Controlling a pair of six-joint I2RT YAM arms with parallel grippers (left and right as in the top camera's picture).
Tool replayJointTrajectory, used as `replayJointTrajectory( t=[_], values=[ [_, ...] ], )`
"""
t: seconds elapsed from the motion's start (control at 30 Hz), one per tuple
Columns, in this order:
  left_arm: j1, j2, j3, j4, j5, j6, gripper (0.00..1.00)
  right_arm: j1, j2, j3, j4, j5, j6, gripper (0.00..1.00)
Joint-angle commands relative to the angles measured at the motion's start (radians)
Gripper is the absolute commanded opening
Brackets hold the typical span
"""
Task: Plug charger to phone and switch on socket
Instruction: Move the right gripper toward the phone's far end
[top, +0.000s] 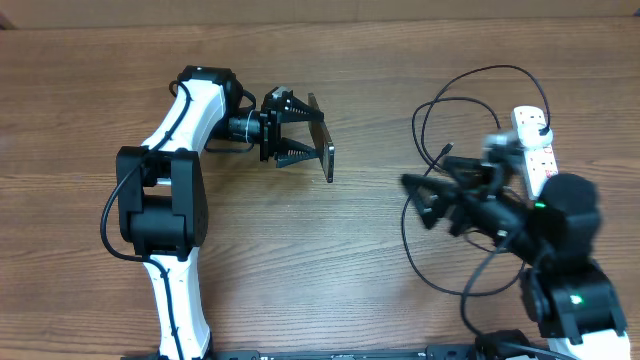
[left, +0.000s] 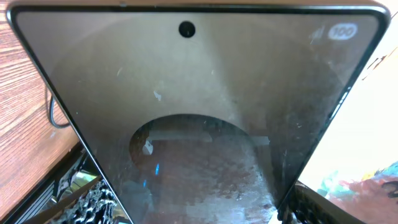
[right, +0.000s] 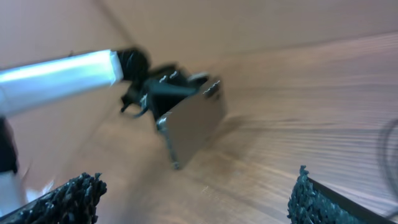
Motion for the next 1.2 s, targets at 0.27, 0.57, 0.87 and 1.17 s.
replayJointTrajectory(
  t=[0.27, 0.57, 0.87, 1.17],
  values=[
    [0.012, 0.003, 0.03, -0.003, 0.05, 0.029, 0.57, 0.484, 0.202, 0.027, 0.116, 0.409, -0.027, 1.0],
    [0.012, 0.003, 0.03, -0.003, 0.049, 0.037, 0.57, 0.507, 0.353, 0.027, 0.27, 0.438, -0.086, 1.0],
    [0.013, 0.003, 0.03, -0.003, 0.05, 0.04, 0.58, 0.507, 0.526, 0.027, 0.465, 0.559, -0.085, 0.88],
    [0.013, 0.003, 0.03, -0.003, 0.049, 0.04, 0.58, 0.508, 0.578, 0.027, 0.508, 0.559, -0.085, 0.74]
  ],
)
